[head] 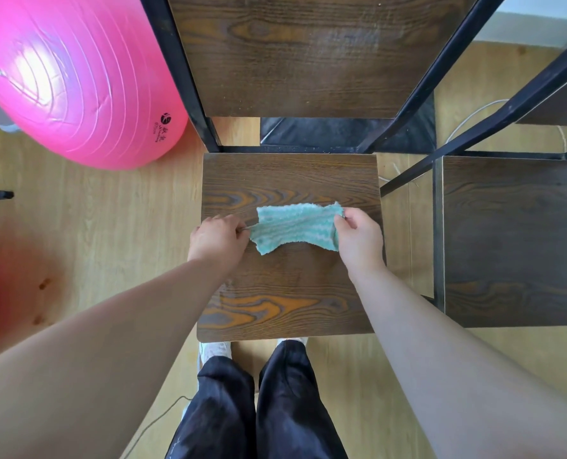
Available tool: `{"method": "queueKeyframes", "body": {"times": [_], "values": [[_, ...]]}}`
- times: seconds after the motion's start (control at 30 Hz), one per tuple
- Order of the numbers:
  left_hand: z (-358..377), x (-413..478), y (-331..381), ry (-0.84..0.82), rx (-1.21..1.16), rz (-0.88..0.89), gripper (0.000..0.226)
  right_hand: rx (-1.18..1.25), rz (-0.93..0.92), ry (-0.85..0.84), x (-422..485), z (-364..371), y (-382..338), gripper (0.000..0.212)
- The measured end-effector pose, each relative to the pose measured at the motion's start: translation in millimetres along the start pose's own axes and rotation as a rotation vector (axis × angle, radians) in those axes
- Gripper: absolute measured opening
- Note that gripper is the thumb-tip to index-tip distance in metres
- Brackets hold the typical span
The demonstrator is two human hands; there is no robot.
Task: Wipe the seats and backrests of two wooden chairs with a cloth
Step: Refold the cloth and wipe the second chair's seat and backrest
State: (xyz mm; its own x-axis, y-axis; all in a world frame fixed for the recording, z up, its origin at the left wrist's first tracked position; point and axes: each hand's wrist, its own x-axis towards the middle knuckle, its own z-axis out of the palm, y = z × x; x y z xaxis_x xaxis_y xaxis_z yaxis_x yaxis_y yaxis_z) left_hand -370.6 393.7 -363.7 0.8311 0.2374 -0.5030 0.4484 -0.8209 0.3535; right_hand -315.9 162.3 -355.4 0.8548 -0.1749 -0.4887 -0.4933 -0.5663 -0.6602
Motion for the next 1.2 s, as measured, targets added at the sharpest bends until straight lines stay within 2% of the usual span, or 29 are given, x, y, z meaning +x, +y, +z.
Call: {"method": "queueKeyframes", "body": {"times": [0.37,0.73,0.9,1.03,1.2], "values": [[-29,12,16,0.100,-0.035,0.069,0.016,-0.068,-0.045,-0.044,10,-30,-31,0.019],[-36,7,22,0.095,-0.117,0.055,0.025,-0.228,-0.321,-0.084,-8,-59,-92,0.027],[-35,-8,7,0.032,0.125,0.063,0.050,-0.394,-0.279,-0.193,-15,-25,-91,0.023],[-29,-17,-20,-0.010,0.237,0.108,0.059,-0.450,-0.185,-0.301,-22,31,-66,0.020],[-23,-27,-50,-0.045,0.313,0.098,0.066,-0.439,-0.145,-0.386,-36,84,-47,0.029]]}}
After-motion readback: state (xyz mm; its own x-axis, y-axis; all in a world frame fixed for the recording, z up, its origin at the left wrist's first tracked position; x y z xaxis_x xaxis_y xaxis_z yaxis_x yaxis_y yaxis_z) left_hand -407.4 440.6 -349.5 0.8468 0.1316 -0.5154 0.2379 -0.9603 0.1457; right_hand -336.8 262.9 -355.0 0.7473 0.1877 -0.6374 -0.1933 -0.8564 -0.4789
